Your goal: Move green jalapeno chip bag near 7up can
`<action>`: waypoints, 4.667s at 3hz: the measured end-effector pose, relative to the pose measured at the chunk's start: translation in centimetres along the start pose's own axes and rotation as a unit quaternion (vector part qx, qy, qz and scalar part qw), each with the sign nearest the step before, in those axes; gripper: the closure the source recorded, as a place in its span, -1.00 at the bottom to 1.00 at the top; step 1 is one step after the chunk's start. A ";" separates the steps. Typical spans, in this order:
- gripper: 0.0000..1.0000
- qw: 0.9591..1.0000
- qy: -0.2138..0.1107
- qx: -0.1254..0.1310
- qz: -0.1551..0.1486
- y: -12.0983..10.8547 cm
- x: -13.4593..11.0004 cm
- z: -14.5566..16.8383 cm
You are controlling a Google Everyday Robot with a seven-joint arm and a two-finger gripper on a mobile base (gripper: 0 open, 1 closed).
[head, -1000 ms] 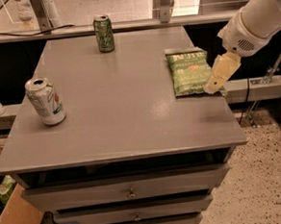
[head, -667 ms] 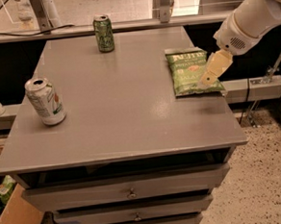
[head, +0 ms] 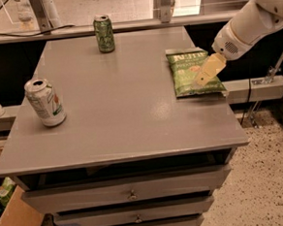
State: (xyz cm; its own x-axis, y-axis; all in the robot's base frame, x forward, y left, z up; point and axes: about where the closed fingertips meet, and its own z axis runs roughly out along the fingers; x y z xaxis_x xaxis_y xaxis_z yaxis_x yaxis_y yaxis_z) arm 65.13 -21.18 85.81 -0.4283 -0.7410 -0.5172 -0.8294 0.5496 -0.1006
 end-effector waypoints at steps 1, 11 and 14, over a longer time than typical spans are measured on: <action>-1.00 0.999 -0.010 -0.013 0.035 -0.4 0.9 1.6; 1.00 0.976 -0.094 -0.087 -0.178 16.6 -18.2 1.8; 1.00 0.963 -0.088 -0.108 -0.230 20.6 -19.6 3.1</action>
Offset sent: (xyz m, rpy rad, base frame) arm 0.0098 0.0076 -0.0259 0.1326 0.0459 -0.0711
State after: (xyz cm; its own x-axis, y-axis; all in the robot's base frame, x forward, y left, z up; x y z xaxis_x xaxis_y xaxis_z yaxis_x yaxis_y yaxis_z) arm 57.52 5.88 91.22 0.0531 -0.7997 -0.5980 -0.9805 0.0717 -0.1830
